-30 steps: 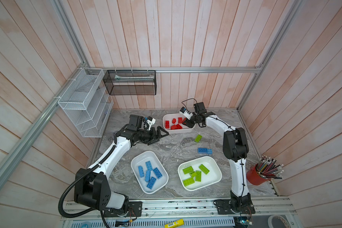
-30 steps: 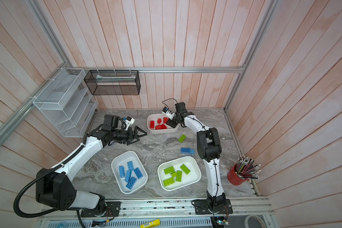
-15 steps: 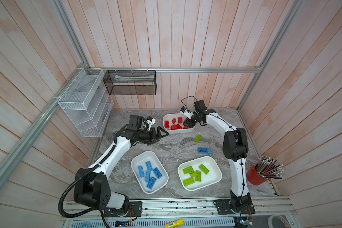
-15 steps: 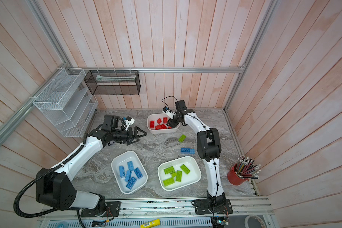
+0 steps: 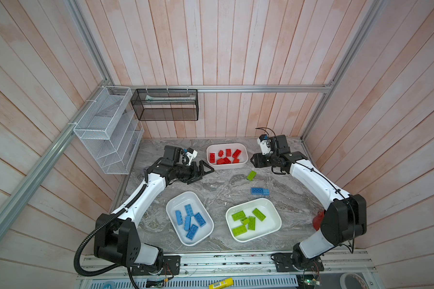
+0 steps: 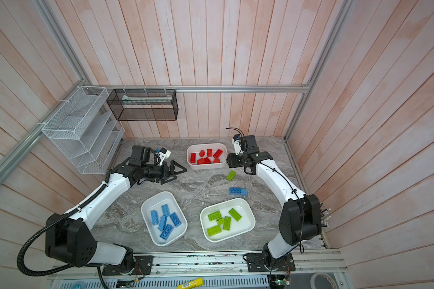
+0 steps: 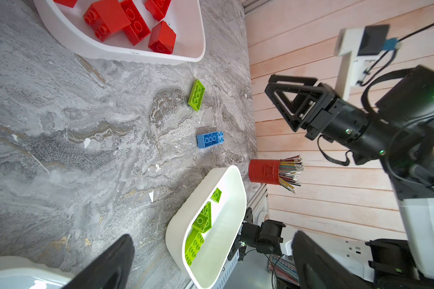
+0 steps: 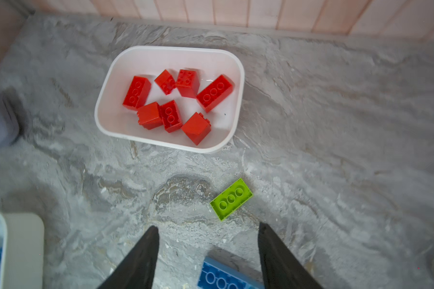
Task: Sort the legos into containers by color
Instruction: 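Move the right gripper to the last lime-green brick and grasp it, then carry the lime-green brick with the right gripper into the green tray, release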
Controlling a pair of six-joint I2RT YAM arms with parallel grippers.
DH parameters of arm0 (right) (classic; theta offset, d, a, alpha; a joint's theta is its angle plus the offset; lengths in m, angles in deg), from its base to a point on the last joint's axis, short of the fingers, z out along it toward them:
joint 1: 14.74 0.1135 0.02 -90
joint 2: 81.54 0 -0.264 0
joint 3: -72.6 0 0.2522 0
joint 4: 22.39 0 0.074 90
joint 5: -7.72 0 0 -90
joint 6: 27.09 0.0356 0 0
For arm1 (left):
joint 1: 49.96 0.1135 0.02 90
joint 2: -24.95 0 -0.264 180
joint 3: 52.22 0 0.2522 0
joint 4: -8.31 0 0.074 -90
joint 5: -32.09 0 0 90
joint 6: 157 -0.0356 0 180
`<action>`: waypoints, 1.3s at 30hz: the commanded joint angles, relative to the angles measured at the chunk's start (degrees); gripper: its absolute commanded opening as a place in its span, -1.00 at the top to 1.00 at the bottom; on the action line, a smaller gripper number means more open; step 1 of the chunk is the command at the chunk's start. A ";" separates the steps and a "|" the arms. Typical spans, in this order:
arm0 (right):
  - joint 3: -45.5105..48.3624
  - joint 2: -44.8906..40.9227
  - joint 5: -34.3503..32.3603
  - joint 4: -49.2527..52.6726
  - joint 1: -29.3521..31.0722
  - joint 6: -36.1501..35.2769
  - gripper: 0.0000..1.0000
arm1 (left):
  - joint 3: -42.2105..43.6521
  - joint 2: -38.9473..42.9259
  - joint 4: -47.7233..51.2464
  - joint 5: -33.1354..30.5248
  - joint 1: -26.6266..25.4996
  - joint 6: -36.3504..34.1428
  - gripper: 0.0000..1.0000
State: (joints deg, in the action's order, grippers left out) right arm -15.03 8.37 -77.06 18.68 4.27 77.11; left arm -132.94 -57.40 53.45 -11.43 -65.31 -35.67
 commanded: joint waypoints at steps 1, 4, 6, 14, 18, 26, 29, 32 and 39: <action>3.59 -0.33 -9.54 -2.05 1.12 25.12 -0.25 | -1.62 -0.80 1.05 1.22 0.31 -1.64 -1.00; 2.76 3.26 -12.05 1.42 1.87 32.05 -0.26 | -1.64 -0.71 1.03 1.26 0.26 -1.98 -1.00; 3.35 4.85 -12.35 0.40 2.54 34.15 -0.27 | -1.29 -0.49 1.01 1.32 0.24 -2.09 -1.00; -1.55 15.93 -13.13 -0.39 4.05 36.59 -0.27 | 0.17 -0.02 -0.79 1.65 0.26 -1.82 -1.00; -3.66 20.53 -13.90 0.21 4.17 38.10 -0.27 | 1.34 0.42 -1.97 1.83 0.41 -1.27 -1.00; -7.46 26.67 -16.20 1.67 4.22 37.47 -0.23 | 2.50 0.97 -2.47 1.86 0.44 -1.32 -1.00; -8.14 27.95 -16.60 2.69 4.37 37.09 -0.19 | 2.62 1.03 -2.55 1.81 0.53 -1.44 -1.00; -8.84 28.94 -18.96 4.17 4.73 36.39 -0.06 | 2.76 0.89 -2.72 1.81 0.64 -1.54 -1.00; -7.97 29.06 -22.22 8.00 5.20 36.28 0.23 | 2.81 0.81 -3.27 2.01 0.60 -1.09 -1.00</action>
State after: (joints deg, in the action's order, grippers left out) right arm -23.33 36.41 -96.67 22.01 9.12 113.56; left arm -130.78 -57.47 51.52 -10.32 -64.96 -36.13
